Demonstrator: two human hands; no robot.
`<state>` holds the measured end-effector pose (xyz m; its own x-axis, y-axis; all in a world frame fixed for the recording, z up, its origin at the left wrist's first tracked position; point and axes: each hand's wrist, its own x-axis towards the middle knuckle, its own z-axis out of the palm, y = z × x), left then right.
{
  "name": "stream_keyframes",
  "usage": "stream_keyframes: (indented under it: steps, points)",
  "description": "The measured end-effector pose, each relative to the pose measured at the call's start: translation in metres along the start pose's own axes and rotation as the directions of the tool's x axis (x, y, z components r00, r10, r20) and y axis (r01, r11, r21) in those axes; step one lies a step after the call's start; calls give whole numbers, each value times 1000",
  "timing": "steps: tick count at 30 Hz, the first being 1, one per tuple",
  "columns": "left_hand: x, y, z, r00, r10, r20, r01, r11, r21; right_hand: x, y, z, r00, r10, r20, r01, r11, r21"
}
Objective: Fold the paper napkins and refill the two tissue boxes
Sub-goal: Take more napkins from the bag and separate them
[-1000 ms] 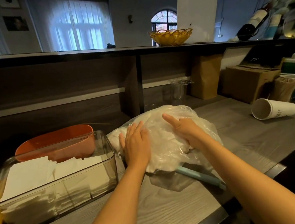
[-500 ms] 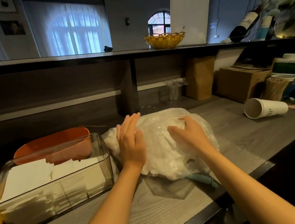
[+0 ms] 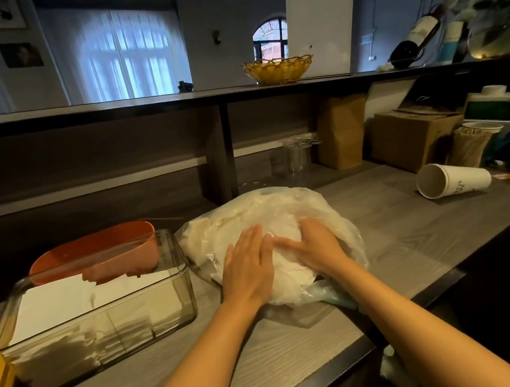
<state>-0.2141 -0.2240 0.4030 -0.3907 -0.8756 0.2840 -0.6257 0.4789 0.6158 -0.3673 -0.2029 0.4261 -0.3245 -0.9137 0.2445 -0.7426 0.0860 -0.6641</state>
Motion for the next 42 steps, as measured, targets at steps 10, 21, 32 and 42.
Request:
stream_keyframes:
  steps: [10,21,32,42]
  points:
    - [21,-9,-8,996,-85,-24,82,991,-107,3,-5,4,979,-192,-66,198,973,119]
    - [32,-12,-26,973,-203,-110,174,958,-226,9,-39,-21,984,-165,66,135,935,328]
    - [22,-3,-42,906,-301,-298,6,713,-701,24,-104,-78,999,7,-37,22,684,729]
    - [11,2,-46,946,-290,143,59,-278,-959,11,-108,18,944,240,225,-325,573,752]
